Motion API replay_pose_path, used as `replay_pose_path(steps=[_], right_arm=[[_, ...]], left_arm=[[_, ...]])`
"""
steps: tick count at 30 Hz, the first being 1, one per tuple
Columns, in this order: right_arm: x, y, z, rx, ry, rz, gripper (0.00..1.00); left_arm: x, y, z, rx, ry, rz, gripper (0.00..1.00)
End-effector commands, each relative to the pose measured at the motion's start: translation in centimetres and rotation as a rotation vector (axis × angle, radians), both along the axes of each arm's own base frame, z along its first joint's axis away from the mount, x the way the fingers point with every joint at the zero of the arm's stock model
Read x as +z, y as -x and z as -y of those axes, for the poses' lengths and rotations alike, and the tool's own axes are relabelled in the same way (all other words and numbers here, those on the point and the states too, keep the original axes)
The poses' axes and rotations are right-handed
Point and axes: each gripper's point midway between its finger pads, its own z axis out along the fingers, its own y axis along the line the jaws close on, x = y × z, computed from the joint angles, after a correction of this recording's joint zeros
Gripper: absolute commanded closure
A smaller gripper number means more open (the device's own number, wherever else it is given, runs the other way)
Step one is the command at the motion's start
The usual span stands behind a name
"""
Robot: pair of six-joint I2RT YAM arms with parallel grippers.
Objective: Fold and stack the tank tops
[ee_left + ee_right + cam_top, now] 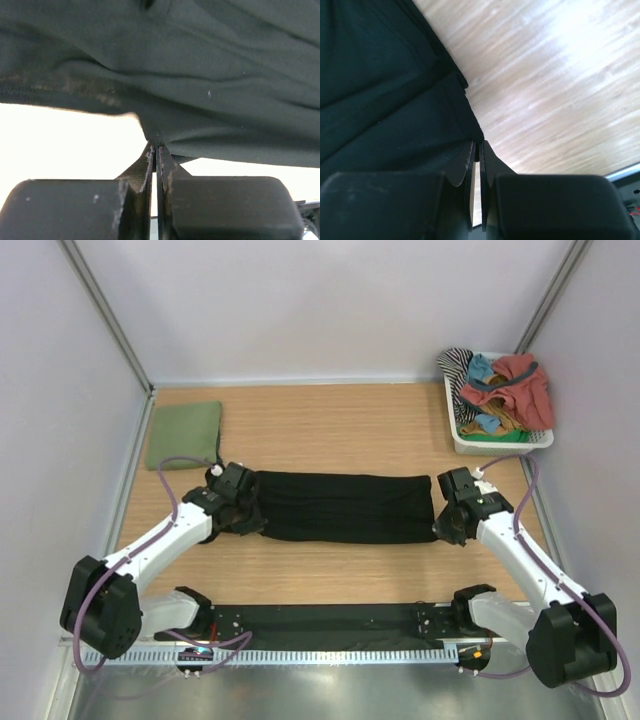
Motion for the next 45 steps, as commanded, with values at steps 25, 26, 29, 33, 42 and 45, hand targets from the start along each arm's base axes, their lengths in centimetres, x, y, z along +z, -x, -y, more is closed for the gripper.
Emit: replay_pose_path(steps=[25, 26, 29, 33, 42, 45], right_arm=[[1.6, -4.8, 0.4, 0.02, 0.099, 0.009, 0.88], [1.7, -5.2, 0.4, 0.017, 0.103, 0.012, 0.89], [1.7, -6.2, 0.6, 0.009, 0.123, 0.022, 0.88], [1.6, -7.4, 0.8, -0.001, 0.144, 0.031, 0.88], [1.3, -9.5, 0.5, -0.001, 0.145, 0.035, 0.88], [1.5, -10.1, 0.5, -0.001, 0.143, 0.041, 0.89]], left_arm=[[1.6, -3.7, -0.4, 0.023, -0.126, 0.062, 1.0], [1.3, -3.9, -0.3, 0.02, -0.137, 0.05, 1.0], [1.3, -4.9, -0.1, 0.017, -0.152, 0.049, 1.0], [1.3, -6.3, -0.1, 0.026, -0.158, 0.049, 1.0], [1.7, -8.8, -1.2, 0.058, -0.162, 0.052, 1.0], [1.6, -9.4, -1.8, 0.069, -0.165, 0.048, 1.0]])
